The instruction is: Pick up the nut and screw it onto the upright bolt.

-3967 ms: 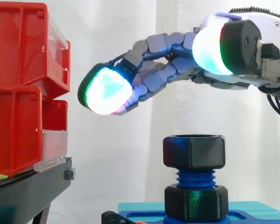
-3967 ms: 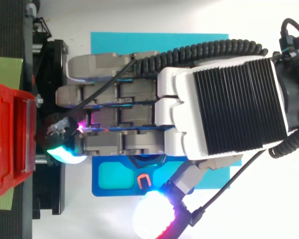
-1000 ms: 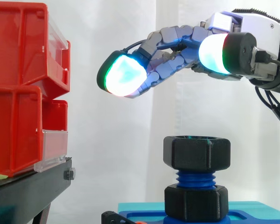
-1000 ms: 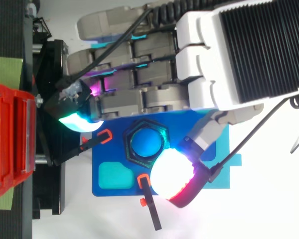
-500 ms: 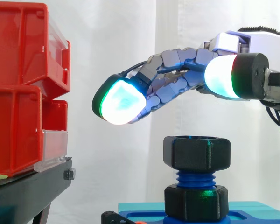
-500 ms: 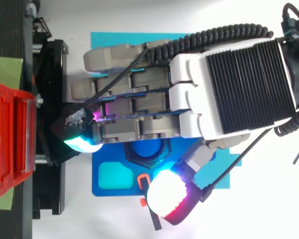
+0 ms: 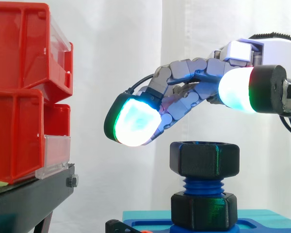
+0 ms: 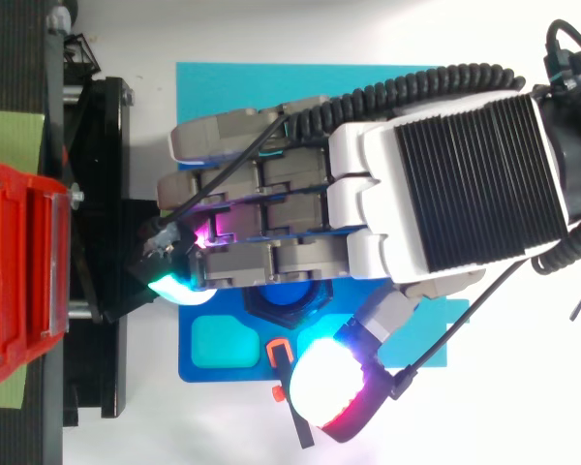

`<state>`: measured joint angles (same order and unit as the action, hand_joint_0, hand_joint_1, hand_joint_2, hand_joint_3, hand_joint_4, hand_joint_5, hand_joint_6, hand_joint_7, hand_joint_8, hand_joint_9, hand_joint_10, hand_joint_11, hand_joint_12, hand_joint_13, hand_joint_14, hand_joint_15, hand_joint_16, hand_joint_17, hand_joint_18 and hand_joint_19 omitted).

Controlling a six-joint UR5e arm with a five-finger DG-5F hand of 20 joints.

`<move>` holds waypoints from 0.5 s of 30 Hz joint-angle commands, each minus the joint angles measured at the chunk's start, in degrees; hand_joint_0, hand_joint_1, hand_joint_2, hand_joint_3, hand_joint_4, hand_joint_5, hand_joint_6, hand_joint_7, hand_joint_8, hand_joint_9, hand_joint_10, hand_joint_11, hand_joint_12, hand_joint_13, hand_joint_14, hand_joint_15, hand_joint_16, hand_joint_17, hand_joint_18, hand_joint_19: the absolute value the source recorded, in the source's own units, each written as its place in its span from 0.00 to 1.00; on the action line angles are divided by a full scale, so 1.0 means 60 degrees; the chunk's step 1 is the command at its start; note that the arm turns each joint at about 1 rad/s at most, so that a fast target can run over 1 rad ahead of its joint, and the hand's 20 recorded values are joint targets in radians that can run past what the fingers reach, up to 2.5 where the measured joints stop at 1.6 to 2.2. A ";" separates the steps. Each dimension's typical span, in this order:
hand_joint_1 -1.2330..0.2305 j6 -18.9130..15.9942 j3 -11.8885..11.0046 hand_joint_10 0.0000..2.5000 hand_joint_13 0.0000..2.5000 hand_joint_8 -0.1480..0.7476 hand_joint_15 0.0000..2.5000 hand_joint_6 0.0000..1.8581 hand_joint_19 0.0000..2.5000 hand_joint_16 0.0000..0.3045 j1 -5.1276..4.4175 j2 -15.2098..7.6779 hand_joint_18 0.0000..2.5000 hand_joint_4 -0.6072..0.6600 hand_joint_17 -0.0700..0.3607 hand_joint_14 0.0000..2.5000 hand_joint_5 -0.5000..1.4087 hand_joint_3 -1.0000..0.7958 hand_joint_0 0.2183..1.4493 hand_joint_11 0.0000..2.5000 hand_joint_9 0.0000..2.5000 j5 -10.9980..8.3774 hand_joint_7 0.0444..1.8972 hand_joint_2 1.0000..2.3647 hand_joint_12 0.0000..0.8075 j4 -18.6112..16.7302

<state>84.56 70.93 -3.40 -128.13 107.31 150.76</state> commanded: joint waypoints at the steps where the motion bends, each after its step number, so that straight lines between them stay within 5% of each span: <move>1: 0.72 -0.0002 0.0000 0.00 0.23 0.41 0.00 0.27 0.00 0.06 -0.0004 -0.0002 0.10 0.66 0.26 0.00 0.22 0.28 0.23 0.00 0.28 0.0001 0.51 0.00 0.27 0.0010; 15: 0.69 0.0086 0.0000 0.00 0.26 0.43 0.00 0.27 0.00 0.05 0.0011 -0.0002 0.13 0.68 0.25 0.00 0.24 0.28 0.24 0.00 0.30 0.0059 0.62 0.00 0.24 0.0069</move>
<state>84.91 70.93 -3.40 -128.14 107.57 151.17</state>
